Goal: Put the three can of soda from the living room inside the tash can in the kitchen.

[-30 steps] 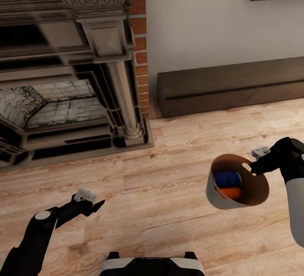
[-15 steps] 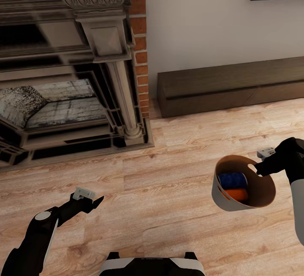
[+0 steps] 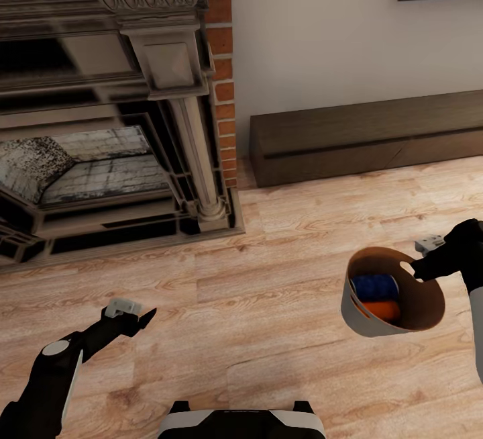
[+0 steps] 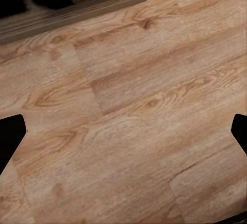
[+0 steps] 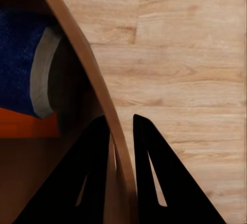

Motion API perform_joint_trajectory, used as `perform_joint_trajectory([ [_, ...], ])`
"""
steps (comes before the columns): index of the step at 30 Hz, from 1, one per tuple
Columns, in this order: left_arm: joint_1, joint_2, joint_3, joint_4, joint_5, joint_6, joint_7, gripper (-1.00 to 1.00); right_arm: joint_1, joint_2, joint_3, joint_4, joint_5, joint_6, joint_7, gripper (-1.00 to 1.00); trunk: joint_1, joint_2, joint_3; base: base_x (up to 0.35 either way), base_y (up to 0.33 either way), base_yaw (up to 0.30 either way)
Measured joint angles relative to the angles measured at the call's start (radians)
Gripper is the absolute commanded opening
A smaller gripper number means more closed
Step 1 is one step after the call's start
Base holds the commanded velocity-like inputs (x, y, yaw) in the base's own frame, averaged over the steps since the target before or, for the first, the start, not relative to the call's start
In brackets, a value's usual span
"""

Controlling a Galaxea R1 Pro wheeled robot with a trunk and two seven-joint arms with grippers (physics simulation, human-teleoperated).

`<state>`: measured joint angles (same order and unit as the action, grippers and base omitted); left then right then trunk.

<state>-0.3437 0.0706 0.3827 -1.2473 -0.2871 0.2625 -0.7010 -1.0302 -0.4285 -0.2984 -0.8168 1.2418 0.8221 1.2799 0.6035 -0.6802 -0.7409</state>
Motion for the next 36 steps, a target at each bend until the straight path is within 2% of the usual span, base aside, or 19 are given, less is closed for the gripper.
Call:
perform_joint_trajectory([
  [2, 0.0, -0.001, 0.004, 0.001, -0.001, -0.002, 0.0, 1.0, 0.0, -0.002, 0.0, 0.0, 0.0, 0.0, -0.002, -1.0, 0.0, 0.0, 0.0, 0.0, 0.0, 0.0],
  [8, 0.0, -0.001, 0.007, 0.005, -0.002, -0.002, 0.004, 1.0, 0.001, -0.004, 0.0, 0.001, 0.001, 0.001, 0.001, -1.0, 0.023, -0.042, -0.019, 0.0, 0.0, 0.0],
  [13, 0.0, -0.002, 0.007, 0.014, -0.001, -0.002, 0.06, 1.0, 0.001, -0.004, 0.0, 0.002, 0.001, 0.001, -0.001, -1.0, 0.042, -0.077, -0.034, 0.0, 0.0, 0.0],
  [18, 0.0, -0.002, 0.007, 0.022, -0.001, -0.003, 0.079, 1.0, 0.001, -0.005, -0.003, 0.001, 0.001, -0.001, -0.003, -1.0, 0.061, -0.112, -0.05, 0.0, 0.0, 0.0],
  [29, 0.0, -0.002, 0.007, 0.029, -0.007, -0.003, 0.084, 1.0, 0.001, -0.011, -0.002, 0.0, 0.004, -0.004, -0.004, -1.0, 0.103, -0.189, -0.085, 0.0, 0.0, 0.0],
  [34, 0.0, -0.002, 0.007, 0.029, -0.001, -0.004, 0.084, 1.0, 0.001, -0.019, -0.001, 0.0, 0.003, -0.004, -0.003, -1.0, 0.103, -0.189, -0.085, 0.0, 0.0, 0.0],
  [36, 0.0, -0.002, 0.007, 0.029, -0.001, -0.005, 0.084, 1.0, 0.001, -0.02, -0.001, 0.0, 0.002, -0.003, -0.002, -1.0, 0.111, -0.203, -0.091, 0.0, 0.0, 0.0],
])
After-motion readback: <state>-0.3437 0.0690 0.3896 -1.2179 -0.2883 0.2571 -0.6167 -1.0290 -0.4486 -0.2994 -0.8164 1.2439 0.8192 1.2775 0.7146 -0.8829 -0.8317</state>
